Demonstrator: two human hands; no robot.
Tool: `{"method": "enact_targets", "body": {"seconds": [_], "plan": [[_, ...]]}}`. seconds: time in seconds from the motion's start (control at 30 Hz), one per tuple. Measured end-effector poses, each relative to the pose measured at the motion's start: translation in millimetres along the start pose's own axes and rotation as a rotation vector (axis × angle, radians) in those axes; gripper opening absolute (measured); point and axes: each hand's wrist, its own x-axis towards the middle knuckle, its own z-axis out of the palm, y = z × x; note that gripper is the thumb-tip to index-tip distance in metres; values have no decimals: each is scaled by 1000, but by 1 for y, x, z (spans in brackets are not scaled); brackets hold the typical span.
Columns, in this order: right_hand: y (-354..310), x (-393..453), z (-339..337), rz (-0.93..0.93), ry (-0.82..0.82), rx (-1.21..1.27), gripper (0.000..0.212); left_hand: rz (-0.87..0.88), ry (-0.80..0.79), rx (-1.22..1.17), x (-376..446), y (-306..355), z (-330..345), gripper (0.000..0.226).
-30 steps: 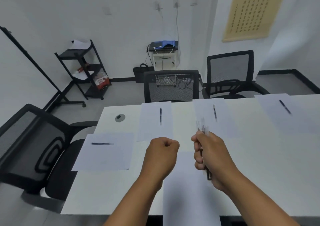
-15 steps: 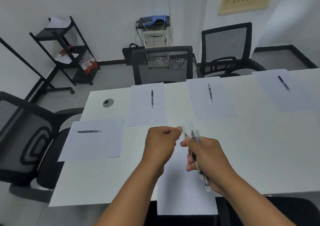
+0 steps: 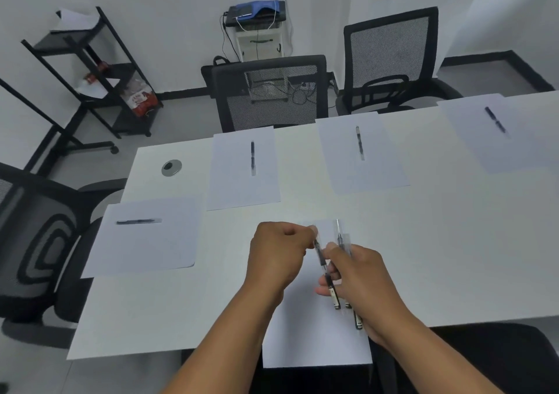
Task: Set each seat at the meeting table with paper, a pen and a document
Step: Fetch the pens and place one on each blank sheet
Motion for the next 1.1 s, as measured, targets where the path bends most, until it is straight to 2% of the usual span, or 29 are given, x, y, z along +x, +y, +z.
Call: {"method": "enact_targets", "body": {"seconds": [0.2, 0.33, 0.57, 1.1], "plan": [[15, 15, -18, 18, 105, -66, 32, -43, 21, 110, 21, -28, 13, 33], [22, 18, -25, 44, 93, -77, 32, -104, 31, 180, 41, -54, 26, 40], [34, 25, -31, 84, 109, -117, 33, -155, 14, 338, 74, -84, 42, 33], [50, 30, -31, 122, 120, -133, 33, -176, 93, 423, 93, -119, 54, 40]]}}
